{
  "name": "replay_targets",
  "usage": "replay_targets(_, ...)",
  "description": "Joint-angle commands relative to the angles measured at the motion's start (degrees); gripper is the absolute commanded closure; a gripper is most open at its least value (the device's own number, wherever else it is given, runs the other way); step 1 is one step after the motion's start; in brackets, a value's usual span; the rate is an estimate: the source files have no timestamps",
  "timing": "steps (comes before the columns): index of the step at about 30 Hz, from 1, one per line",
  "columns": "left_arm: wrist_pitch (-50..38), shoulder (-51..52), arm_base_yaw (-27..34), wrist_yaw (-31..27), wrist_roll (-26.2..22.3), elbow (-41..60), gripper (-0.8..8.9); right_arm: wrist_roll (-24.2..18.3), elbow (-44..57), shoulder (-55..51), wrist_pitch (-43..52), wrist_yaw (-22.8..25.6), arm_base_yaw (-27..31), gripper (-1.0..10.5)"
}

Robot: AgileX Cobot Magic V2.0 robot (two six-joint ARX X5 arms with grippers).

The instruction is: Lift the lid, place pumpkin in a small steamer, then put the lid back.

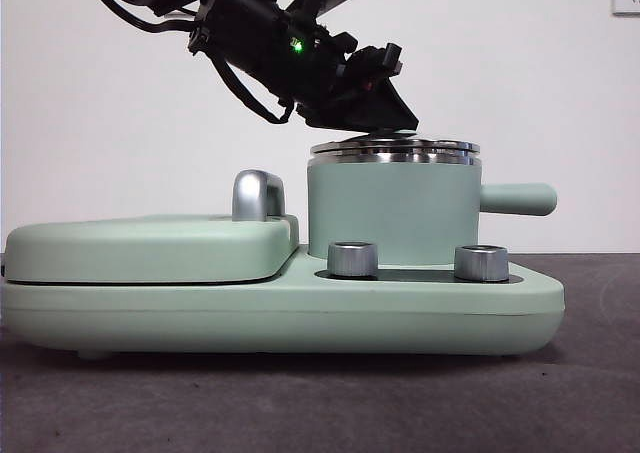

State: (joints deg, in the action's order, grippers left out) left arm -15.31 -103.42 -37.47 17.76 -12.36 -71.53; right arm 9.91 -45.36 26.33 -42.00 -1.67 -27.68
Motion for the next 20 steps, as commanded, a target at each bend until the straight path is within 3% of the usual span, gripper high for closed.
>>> replay_targets(1,0.0,-0.79,-0.42,0.26,-1.51,-1.7,7.98,0.61,-0.26,0.13,0.33,0.22,-0.31,5.9)
replay_targets(20,1.81,0.07,-0.48,0.26,-1.97,-1.7,7.98,0.59,-0.26,0.13,0.31,0.7,-0.31,5.9)
